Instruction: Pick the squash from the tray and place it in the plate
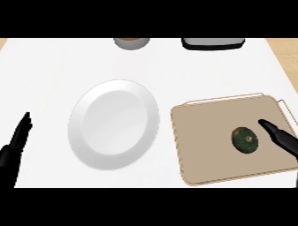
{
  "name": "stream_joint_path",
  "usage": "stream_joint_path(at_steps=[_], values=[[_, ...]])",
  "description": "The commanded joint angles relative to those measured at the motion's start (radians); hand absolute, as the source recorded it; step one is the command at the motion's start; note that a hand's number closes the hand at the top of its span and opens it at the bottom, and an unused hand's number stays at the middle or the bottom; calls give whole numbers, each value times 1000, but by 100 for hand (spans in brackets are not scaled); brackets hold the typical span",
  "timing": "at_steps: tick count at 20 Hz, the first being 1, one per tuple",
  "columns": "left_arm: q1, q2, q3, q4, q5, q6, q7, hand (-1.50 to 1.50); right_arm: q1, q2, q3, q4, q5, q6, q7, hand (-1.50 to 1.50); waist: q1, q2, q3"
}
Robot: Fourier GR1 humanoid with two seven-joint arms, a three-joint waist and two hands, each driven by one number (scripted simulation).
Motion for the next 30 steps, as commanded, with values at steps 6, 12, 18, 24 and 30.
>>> stream_joint_path(at_steps=[6, 12, 18, 24, 30], values=[[-31, 23, 34, 28, -1, -81, -14, 0, 418, 146, 149, -343, 117, -17, -170, -150, 32, 11, 5], [-43, 14, 15, -4, -29, -56, 22, 0, 554, -163, 142, -434, 233, -35, 140, -150, 35, 13, 3], [-80, 32, 51, 32, -20, -91, 6, 0, 512, -364, 108, -426, 314, -42, 459, -150, 51, 18, 3], [-60, -22, 26, 59, -52, -85, -39, 0, 382, -482, 108, -358, 311, 58, 703, -150, 60, 18, 4], [-83, -21, 40, 43, -78, -89, 8, 0, 241, -527, 143, -245, 304, 213, 823, -150, 56, 17, 6]])
